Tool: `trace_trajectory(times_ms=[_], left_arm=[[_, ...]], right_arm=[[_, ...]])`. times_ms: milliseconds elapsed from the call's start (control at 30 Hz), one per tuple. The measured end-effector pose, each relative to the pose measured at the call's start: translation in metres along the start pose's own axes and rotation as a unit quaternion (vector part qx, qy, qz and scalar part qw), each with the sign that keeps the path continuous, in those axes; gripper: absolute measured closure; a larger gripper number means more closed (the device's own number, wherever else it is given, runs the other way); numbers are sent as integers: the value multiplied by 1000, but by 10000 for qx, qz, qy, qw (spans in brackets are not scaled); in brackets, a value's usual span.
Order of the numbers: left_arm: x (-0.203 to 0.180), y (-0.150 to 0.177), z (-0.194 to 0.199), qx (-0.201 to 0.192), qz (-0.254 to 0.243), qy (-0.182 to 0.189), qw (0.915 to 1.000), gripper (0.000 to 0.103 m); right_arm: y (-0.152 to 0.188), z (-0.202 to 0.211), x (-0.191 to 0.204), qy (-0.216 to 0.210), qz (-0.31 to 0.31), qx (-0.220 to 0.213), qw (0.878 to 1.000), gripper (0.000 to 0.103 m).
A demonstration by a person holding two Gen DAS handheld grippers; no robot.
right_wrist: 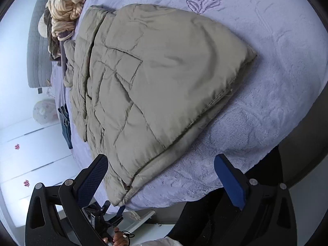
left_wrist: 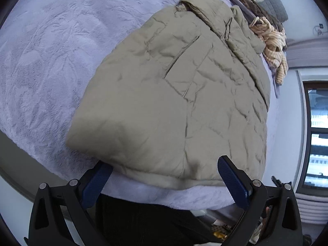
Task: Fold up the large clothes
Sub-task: 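Fold the jacket side inward with the right gripper and smooth it, then grasp the jacket hem with both grippers and lift it toward the collar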
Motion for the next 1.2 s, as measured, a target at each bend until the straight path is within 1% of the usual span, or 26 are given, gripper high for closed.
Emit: trace_trajectory(times_ms=[67, 100, 133, 167, 200, 233, 267, 300, 333, 367, 400, 433, 467, 533, 667, 767, 900, 1000, 1033, 1200], left_arm=[[-8, -4, -8, -7, 56, 42, 10000, 1], [-10, -6, -12, 16, 58, 30, 10000, 5], [-13, -7, -15, 29, 71, 14, 10000, 15], [-16, -9, -18, 61, 90, 22, 9999, 19], [-19, -10, -18, 92, 107, 81, 9999, 34], [-24, -10, -19, 135, 83, 179, 9997, 59], [-28, -10, -19, 174, 8, 214, 9996, 70], [-29, -11, -16, 156, -93, 191, 9997, 83], [-32, -13, -14, 90, -204, 180, 9996, 84], [-33, -14, -8, 28, -303, 208, 9993, 85], [-36, -16, -3, -31, -383, 237, 9990, 90], [-37, -18, 2, -72, -438, 265, 9987, 90], [-41, -20, 6, -112, -483, 310, 9983, 90], [-46, -23, 14, -161, -573, 380, 9975, 90], [-60, -30, 31, -296, -928, 466, 9942, 90], [-77, -36, 48, -477, -1249, 576, 9893, 90], [-105, -49, 70, -715, -1598, 681, 9822, 90], [-129, -61, 85, -956, -1805, 758, 9760, 90], [-137, -66, 90, -1050, -1854, 770, 9740, 90], [-181, -93, 113, -1530, -1887, 790, 9668, 90]], right_arm=[[-9, 0, 0, -206, -143, -146, 9996, 0], [-12, -1, 1, -294, -206, -203, 9992, 0], [-16, -2, 1, -393, -291, -268, 9984, 0], [-19, -3, 2, -482, -363, -312, 9977, 0], [-21, -5, 3, -560, -437, -347, 9969, 0], [-23, -7, 3, -630, -538, -381, 9958, 2], [-23, -9, 4, -702, -629, -402, 9947, 4], [-24, -12, 4, -770, -705, -392, 9938, 16], [-23, -16, 3, -780, -777, -343, 9933, 33], [-21, -19, 3, -739, -826, -309, 9934, 41], [-21, -20, 1, -676, -844, -291, 9937, 59], [-20, -21, -2, -575, -841, -281, 9944, 82], [-19, -20, -2, -480, -826, -296, 9950, 88], [-20, -18, 2, -411, -683, -358, 9962, 92], [-27, -9, 18, -165, -172, -452, 9987, 94], [-32, -1, 33, 32, 241, -545, 9982, 95], [-46, 10, 63, 211, 792, -656, 9945, 95], [-62, 20, 91, 247, 1276, -767, 9885, 96], [-70, 24, 103, 288, 1517, -819, 9846, 96], [-107, 34, 161, 374, 2300, -980, 9675, 96]])
Point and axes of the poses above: each gripper's, at about its wrist camera, not at the fingertips, and z roughly against the way its jaws point, x to its left, y to its underside, the point moved 10 cm from there along -z, roughly the way its jaws point, and after that the axes turned 12 degrees about z, right-handed, at the moved point
